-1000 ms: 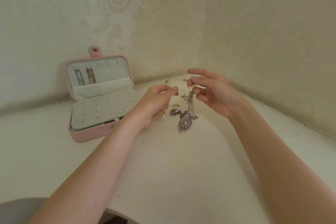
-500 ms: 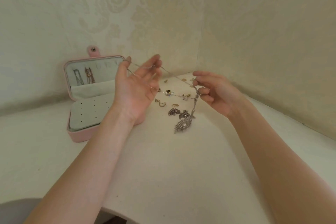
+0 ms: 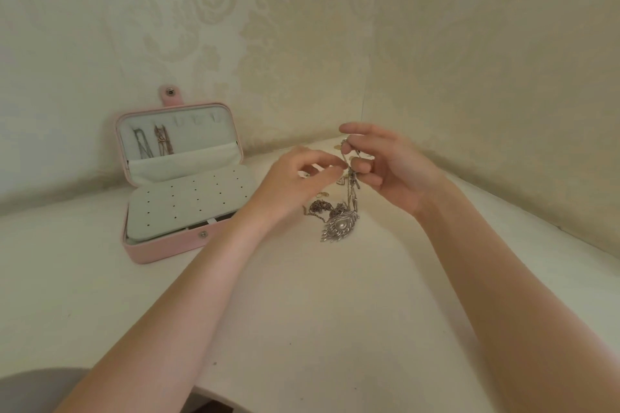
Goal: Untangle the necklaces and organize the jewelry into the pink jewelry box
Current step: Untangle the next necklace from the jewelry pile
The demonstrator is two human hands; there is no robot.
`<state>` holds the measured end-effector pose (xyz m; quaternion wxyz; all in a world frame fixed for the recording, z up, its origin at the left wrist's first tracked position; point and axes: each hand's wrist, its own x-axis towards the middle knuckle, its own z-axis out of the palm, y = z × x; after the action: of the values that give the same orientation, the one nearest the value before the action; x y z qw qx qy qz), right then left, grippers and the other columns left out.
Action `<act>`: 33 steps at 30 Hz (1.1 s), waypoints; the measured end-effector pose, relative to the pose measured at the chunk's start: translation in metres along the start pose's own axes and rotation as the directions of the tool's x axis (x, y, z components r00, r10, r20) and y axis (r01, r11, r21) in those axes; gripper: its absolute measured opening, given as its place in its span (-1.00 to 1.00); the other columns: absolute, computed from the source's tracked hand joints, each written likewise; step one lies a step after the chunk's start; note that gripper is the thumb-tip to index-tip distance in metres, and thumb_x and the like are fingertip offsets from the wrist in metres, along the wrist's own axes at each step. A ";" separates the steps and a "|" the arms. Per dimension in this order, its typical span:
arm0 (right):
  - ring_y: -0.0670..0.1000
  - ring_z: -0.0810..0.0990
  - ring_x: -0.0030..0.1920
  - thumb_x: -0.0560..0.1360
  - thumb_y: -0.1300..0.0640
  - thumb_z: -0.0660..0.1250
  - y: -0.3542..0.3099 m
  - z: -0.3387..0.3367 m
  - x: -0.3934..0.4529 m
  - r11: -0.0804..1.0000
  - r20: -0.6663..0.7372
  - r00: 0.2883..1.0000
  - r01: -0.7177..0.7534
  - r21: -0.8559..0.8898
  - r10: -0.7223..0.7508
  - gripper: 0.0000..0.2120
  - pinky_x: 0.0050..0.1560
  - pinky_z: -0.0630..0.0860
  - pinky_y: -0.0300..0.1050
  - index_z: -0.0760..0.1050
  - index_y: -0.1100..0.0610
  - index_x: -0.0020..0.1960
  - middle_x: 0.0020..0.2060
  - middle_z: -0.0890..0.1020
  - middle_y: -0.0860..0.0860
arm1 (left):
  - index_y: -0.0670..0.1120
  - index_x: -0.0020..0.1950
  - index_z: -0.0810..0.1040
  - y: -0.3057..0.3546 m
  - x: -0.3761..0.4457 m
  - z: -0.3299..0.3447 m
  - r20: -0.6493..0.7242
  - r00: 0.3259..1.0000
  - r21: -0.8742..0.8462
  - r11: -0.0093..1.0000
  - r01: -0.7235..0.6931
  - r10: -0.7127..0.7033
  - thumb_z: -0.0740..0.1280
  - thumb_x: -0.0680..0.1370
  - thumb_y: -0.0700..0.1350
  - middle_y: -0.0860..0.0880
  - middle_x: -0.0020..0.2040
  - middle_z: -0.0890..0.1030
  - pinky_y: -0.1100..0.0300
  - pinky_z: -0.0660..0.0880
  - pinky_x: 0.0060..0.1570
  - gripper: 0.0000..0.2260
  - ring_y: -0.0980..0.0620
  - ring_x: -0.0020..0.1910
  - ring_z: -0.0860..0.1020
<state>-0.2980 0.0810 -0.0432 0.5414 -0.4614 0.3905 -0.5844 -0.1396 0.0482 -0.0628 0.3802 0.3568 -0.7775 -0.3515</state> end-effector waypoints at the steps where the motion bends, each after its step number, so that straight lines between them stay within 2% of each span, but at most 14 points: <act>1: -0.12 0.38 -0.54 0.53 0.31 0.22 0.000 0.001 0.000 1.000 0.017 1.000 0.006 -0.003 -0.006 -0.86 -0.59 0.25 -0.35 0.50 0.15 0.02 -0.36 0.56 -0.01 | 0.13 -0.11 0.61 0.002 0.000 0.000 0.024 1.000 -0.041 0.999 -0.002 0.003 0.38 0.50 -0.08 0.00 0.02 0.61 0.44 0.39 -0.17 -0.91 0.25 -0.19 0.49; 3: -0.11 0.42 -0.52 0.53 0.31 0.23 -0.001 0.001 -0.001 1.000 0.045 0.999 0.019 0.000 -0.019 -0.86 -0.56 0.28 -0.34 0.50 0.15 0.02 -0.34 0.56 0.00 | 0.03 -0.07 0.63 0.004 -0.001 0.001 0.041 0.999 -0.104 0.995 0.011 -0.006 0.41 0.47 -0.11 -0.01 -0.03 0.63 0.45 0.40 -0.21 -0.93 0.15 -0.18 0.49; 5: -0.09 0.45 -0.47 0.53 0.31 0.23 0.000 0.001 -0.001 1.000 0.076 0.997 0.026 -0.013 -0.025 -0.86 -0.52 0.30 -0.33 0.50 0.15 0.02 -0.33 0.57 0.00 | 0.01 -0.12 0.64 0.003 -0.001 0.003 0.045 0.999 -0.146 0.989 0.037 -0.031 0.44 0.45 -0.12 -0.04 -0.15 0.63 0.36 0.40 -0.18 -0.95 0.08 -0.19 0.46; 6: -0.09 0.46 -0.45 0.53 0.30 0.23 0.000 0.002 -0.001 0.999 0.089 0.996 0.027 -0.024 -0.025 -0.87 -0.50 0.30 -0.32 0.50 0.15 0.02 -0.32 0.57 -0.01 | 0.02 -0.16 0.64 0.003 -0.002 0.004 0.044 0.998 -0.159 0.986 0.048 -0.041 0.45 0.44 -0.12 -0.01 -0.23 0.61 0.32 0.39 -0.18 -0.96 0.09 -0.22 0.46; 9: -0.09 0.49 -0.43 0.52 0.30 0.24 0.001 0.001 0.000 0.999 0.085 0.996 0.038 -0.030 -0.035 -0.87 -0.46 0.30 -0.30 0.51 0.14 0.00 -0.33 0.59 -0.02 | -0.02 -0.19 0.63 0.003 -0.001 0.005 0.033 0.998 -0.224 0.972 0.065 -0.059 0.43 0.45 -0.18 0.16 -0.37 0.60 0.42 0.41 -0.27 -0.93 0.22 -0.34 0.50; 11: -0.10 0.51 -0.41 0.52 0.30 0.24 0.001 -0.001 0.001 0.999 0.053 0.998 0.042 -0.015 -0.041 -0.87 -0.45 0.34 -0.31 0.52 0.13 -0.02 -0.33 0.60 -0.02 | -0.05 -0.15 0.63 0.003 -0.001 0.003 0.038 0.997 -0.284 0.955 0.082 -0.074 0.42 0.46 -0.21 0.16 -0.32 0.63 0.43 0.45 -0.27 -0.94 0.27 -0.33 0.53; 14: -0.11 0.54 -0.38 0.52 0.30 0.25 0.001 -0.003 0.001 0.999 0.023 0.999 0.034 0.002 -0.034 -0.87 -0.44 0.41 -0.33 0.53 0.13 -0.04 -0.33 0.61 -0.01 | -0.09 -0.08 0.64 0.002 -0.001 0.002 0.087 0.988 -0.353 0.923 0.152 -0.129 0.40 0.47 -0.21 0.09 -0.24 0.65 0.38 0.51 -0.20 -0.93 0.23 -0.25 0.58; 17: -0.09 0.56 -0.31 0.50 0.31 0.28 0.004 -0.004 0.003 1.000 -0.011 1.000 0.022 -0.013 -0.022 -0.88 -0.34 0.46 -0.30 0.54 0.13 -0.07 -0.28 0.63 0.00 | -0.11 -0.13 0.63 0.001 -0.001 0.002 0.108 0.975 -0.433 0.874 0.221 -0.193 0.39 0.47 -0.22 0.05 -0.31 0.63 0.36 0.52 -0.24 -0.96 0.19 -0.30 0.57; 19: -0.07 0.56 -0.24 0.49 0.28 0.32 0.006 -0.006 0.005 0.996 -0.078 0.996 0.029 -0.080 -0.035 -0.92 -0.29 0.48 -0.28 0.54 0.13 -0.08 -0.19 0.63 0.02 | -0.12 -0.16 0.62 0.001 0.000 0.000 0.094 0.964 -0.505 0.823 0.260 -0.247 0.37 0.48 -0.23 0.05 -0.36 0.62 0.37 0.53 -0.27 -0.95 0.18 -0.35 0.57; 21: -0.05 0.54 -0.22 0.48 0.24 0.35 0.008 -0.007 0.005 0.974 -0.123 0.990 0.042 -0.224 -0.071 -0.98 -0.31 0.47 -0.28 0.54 0.15 -0.10 -0.18 0.60 0.04 | -0.12 -0.18 0.61 0.000 0.001 -0.002 0.064 0.953 -0.546 0.789 0.281 -0.295 0.37 0.49 -0.22 0.05 -0.37 0.63 0.38 0.54 -0.28 -0.93 0.19 -0.37 0.58; 24: -0.04 0.52 -0.26 0.46 0.18 0.39 0.011 -0.003 0.004 0.917 -0.035 0.997 0.046 -0.396 -0.065 -0.92 -0.31 0.46 -0.27 0.57 0.20 -0.15 -0.30 0.59 0.01 | -0.12 -0.19 0.61 -0.001 0.002 -0.003 0.028 0.943 -0.547 0.784 0.293 -0.332 0.37 0.49 -0.21 0.04 -0.37 0.63 0.39 0.54 -0.28 -0.93 0.21 -0.38 0.58; 27: -0.07 0.54 -0.28 0.42 0.18 0.44 0.014 0.001 0.003 0.869 0.012 1.000 0.022 -0.495 -0.019 -0.91 -0.25 0.47 -0.24 0.57 0.19 -0.19 -0.32 0.61 0.00 | -0.13 -0.18 0.62 -0.002 0.002 -0.003 0.023 0.942 -0.537 0.791 0.294 -0.335 0.37 0.50 -0.19 0.02 -0.34 0.63 0.38 0.53 -0.28 -0.93 0.21 -0.36 0.58; 33: -0.10 0.53 -0.33 0.41 0.29 0.43 0.014 -0.001 0.003 0.899 0.014 1.000 0.014 -0.439 -0.009 -0.91 -0.27 0.46 -0.27 0.55 0.20 -0.25 -0.37 0.58 0.01 | -0.08 -0.21 0.61 -0.001 0.002 -0.004 0.021 0.945 -0.472 0.831 0.296 -0.325 0.37 0.50 -0.18 0.07 -0.36 0.62 0.38 0.53 -0.27 -0.91 0.22 -0.35 0.57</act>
<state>-0.2949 0.0770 -0.0562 0.4226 -0.5770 0.5062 -0.4819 -0.1371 0.0452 -0.0610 0.4160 0.3862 -0.5892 -0.5750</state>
